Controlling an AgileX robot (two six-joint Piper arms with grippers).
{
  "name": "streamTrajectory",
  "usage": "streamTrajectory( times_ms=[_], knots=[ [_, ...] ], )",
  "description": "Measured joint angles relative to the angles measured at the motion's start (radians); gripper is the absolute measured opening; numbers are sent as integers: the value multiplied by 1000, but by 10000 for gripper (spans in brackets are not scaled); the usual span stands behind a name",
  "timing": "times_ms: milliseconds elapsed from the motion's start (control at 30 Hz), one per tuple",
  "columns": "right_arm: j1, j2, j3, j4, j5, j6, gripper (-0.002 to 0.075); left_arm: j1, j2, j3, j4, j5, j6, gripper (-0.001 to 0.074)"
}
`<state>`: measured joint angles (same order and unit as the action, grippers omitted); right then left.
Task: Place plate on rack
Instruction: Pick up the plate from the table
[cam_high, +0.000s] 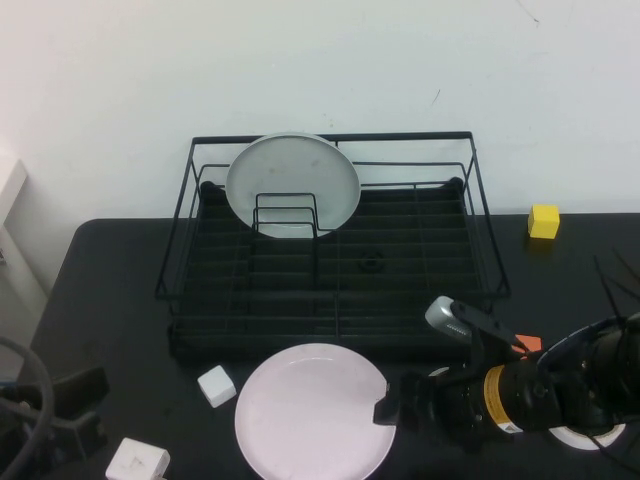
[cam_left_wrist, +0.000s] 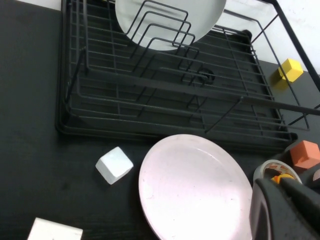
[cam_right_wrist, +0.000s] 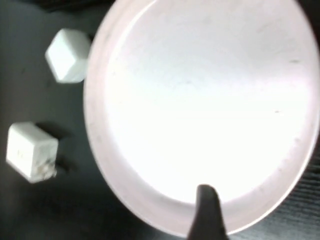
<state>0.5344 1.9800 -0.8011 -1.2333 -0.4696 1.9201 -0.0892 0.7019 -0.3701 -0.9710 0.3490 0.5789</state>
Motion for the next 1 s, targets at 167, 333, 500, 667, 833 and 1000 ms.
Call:
streamTrajectory(
  times_ms=[167, 333, 500, 667, 833, 1000],
  knots=[
    [0, 78, 0, 101, -23, 0, 430, 0, 0, 0, -14, 0, 0, -2],
    [0, 156, -1, 202, -99, -11, 397, 0, 0, 0, -20, 7, 0, -1],
    [0, 196, -2, 289, -135, -18, 390, 0, 0, 0, -20, 18, 0, -1],
    [0, 201, -7, 375, -115, -65, 389, 0, 0, 0, -23, 23, 0, -1],
    [0, 204, -10, 436, -112, -130, 388, 0, 0, 0, -27, 25, 0, -2],
    [0, 224, -10, 453, -124, -166, 387, 0, 0, 0, -40, 25, 0, -2]
  ],
)
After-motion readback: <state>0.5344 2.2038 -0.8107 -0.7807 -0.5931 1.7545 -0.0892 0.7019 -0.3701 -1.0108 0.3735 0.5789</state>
